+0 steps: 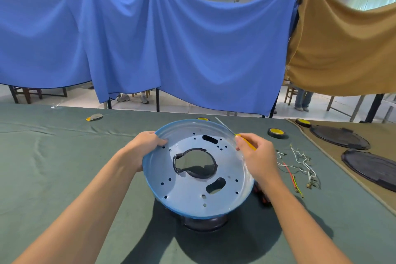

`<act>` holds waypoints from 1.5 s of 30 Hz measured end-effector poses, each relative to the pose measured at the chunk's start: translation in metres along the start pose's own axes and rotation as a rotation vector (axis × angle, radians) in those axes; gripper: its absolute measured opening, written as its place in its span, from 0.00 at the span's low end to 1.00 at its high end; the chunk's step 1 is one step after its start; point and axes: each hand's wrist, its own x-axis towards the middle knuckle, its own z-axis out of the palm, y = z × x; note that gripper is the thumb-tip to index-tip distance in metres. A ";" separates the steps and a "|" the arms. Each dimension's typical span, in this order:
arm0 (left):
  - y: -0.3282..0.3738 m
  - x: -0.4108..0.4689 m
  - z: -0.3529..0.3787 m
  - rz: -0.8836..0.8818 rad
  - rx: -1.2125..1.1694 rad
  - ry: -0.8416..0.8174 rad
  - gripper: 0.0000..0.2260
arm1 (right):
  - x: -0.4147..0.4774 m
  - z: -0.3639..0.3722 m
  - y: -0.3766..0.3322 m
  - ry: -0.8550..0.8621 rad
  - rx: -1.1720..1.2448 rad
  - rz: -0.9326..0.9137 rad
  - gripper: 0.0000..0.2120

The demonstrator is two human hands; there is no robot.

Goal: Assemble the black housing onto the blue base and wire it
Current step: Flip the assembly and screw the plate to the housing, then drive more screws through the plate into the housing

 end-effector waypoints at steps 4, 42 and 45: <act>0.009 -0.009 -0.002 0.150 -0.122 0.071 0.05 | 0.003 -0.007 -0.010 0.152 0.246 0.073 0.07; -0.019 -0.005 0.032 1.445 0.987 0.851 0.15 | -0.025 0.011 0.050 -0.324 -0.952 -0.149 0.10; -0.031 -0.004 0.032 1.360 0.996 0.726 0.24 | -0.024 0.007 0.050 -0.322 -1.064 -0.158 0.08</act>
